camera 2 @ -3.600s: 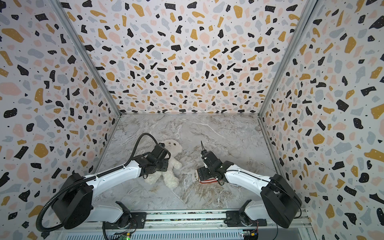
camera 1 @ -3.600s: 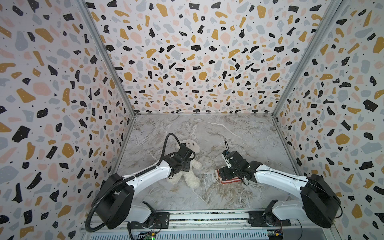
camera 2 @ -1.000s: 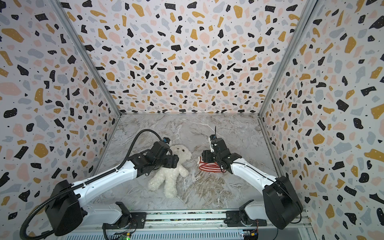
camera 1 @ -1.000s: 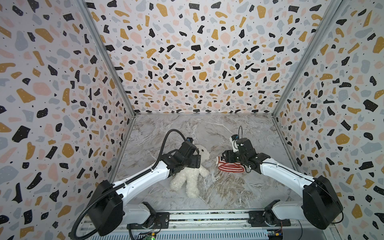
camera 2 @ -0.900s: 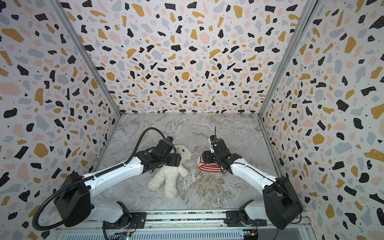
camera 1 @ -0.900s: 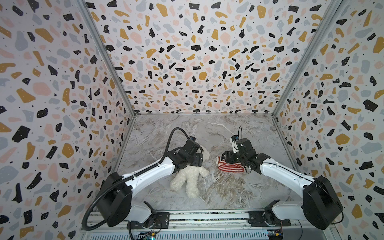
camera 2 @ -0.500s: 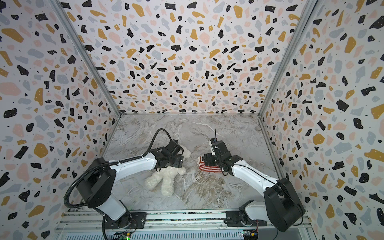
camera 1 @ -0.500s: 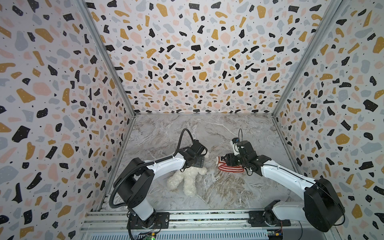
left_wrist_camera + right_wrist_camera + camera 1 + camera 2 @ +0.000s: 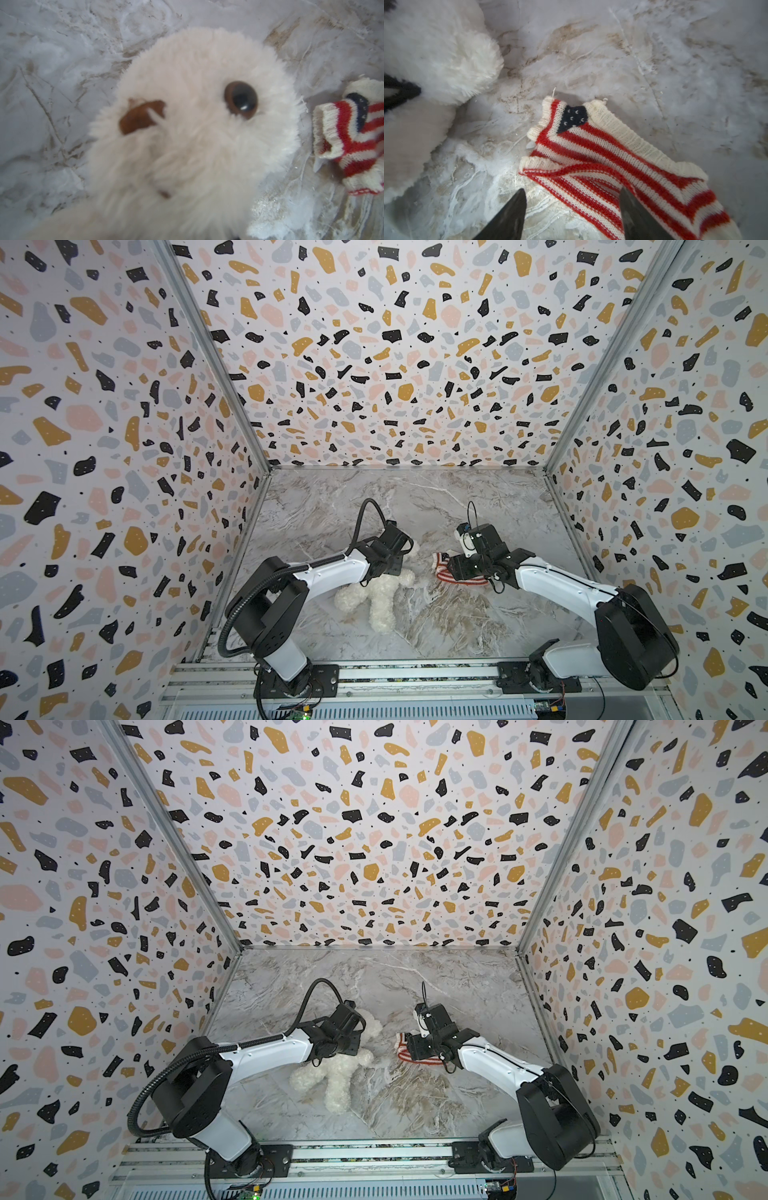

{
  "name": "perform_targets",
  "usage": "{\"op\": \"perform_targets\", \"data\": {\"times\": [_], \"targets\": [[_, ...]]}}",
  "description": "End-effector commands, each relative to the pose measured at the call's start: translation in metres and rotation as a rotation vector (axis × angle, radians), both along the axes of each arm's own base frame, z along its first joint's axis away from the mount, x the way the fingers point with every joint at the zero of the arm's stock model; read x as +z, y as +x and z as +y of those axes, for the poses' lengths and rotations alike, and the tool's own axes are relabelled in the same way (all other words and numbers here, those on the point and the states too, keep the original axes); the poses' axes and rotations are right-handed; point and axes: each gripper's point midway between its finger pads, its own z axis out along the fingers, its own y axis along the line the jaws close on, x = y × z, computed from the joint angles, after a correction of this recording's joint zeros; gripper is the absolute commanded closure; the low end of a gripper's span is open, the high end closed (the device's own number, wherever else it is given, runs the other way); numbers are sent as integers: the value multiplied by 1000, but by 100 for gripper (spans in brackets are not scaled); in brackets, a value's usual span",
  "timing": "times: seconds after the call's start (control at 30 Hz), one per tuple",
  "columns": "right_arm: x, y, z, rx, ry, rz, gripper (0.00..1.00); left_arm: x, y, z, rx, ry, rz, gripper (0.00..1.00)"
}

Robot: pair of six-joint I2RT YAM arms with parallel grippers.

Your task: Dress the teddy bear

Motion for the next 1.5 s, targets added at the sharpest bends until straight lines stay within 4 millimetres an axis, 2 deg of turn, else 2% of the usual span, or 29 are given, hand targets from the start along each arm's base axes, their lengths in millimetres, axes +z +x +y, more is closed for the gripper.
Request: {"op": "perform_targets", "data": {"times": [0.0, 0.13, 0.27, 0.53, 0.77, 0.93, 1.07, 1.2, 1.27, 1.37, 1.47], "targets": [[12, 3, 14, 77, 19, -11, 30, 8, -5, 3, 0, -20, -26, 80], [6, 4, 17, 88, 10, 0, 33, 18, -8, 10, 13, -31, -57, 88], [-2, 3, 26, 109, -20, 8, 33, 28, -15, 17, 17, -50, -75, 100], [-15, 12, 48, 125, -37, 22, 41, 51, -24, 33, 46, -74, -133, 100], [-17, 38, 62, 106, -47, -6, 51, 58, -26, 34, 47, -89, -148, 100], [-28, 55, 73, 115, -60, 2, 59, 64, -26, 36, 49, -93, -165, 100], [-34, 71, 76, 107, -62, 13, 61, 69, -26, 38, 48, -93, -173, 100], [-30, 82, 77, 99, -45, 13, 61, 70, -27, 40, 48, -88, -175, 100], [-21, 84, 79, 100, -38, -2, 61, 71, -28, 40, 49, -88, -178, 100], [-8, 81, 81, 108, -32, -20, 60, 71, -27, 39, 46, -89, -178, 100], [-3, 69, 77, 110, -59, -23, 58, 70, -28, 38, 39, -94, -173, 100]]}}
